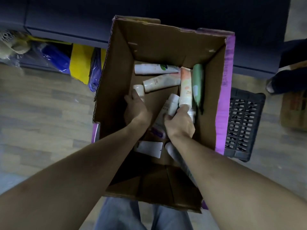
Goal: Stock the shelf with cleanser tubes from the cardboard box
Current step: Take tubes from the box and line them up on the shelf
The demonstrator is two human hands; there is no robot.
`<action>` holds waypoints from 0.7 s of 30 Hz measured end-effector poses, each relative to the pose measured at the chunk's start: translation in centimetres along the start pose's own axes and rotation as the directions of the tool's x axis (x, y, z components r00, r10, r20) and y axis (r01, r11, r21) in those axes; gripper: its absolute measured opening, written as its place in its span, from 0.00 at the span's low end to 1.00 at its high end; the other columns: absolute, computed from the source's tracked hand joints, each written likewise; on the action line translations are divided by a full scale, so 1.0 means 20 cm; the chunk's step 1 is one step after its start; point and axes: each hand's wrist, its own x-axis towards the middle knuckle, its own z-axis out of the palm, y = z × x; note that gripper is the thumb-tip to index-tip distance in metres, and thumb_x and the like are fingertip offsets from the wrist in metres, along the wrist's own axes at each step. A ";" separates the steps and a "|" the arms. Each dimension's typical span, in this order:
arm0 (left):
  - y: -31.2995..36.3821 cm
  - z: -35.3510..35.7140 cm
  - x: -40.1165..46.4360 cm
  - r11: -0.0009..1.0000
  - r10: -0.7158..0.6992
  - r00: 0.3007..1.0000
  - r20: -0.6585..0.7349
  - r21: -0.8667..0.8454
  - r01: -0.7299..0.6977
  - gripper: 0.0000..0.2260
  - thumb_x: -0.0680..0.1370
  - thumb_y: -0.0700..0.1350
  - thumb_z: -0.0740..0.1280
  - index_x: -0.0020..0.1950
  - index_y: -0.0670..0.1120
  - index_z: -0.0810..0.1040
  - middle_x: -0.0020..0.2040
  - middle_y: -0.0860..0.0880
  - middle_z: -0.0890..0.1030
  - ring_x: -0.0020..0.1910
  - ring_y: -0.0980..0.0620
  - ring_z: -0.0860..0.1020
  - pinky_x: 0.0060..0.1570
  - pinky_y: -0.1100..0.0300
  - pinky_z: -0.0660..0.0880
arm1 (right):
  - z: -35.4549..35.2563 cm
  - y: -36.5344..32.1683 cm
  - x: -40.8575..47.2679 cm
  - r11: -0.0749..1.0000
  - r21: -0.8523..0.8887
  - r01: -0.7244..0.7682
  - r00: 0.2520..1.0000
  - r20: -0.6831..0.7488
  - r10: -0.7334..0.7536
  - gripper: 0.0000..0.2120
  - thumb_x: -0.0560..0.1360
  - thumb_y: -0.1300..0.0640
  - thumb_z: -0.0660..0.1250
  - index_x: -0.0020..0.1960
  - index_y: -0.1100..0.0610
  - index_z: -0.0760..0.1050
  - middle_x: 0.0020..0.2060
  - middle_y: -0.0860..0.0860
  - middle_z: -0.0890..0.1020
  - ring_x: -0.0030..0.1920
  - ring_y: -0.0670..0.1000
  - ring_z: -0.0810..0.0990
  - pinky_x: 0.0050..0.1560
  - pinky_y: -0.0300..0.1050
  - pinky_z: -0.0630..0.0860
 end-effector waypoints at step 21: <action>0.05 -0.15 -0.01 0.944 -0.003 0.998 0.059 -0.329 0.022 0.21 0.71 0.46 0.74 0.61 0.46 0.73 0.58 0.46 0.78 0.57 0.44 0.78 0.48 0.59 0.72 | -0.02 -0.10 0.04 0.906 0.378 -0.188 0.930 0.365 0.040 0.30 0.68 0.45 0.69 0.69 0.48 0.69 0.58 0.52 0.80 0.56 0.57 0.80 0.59 0.52 0.78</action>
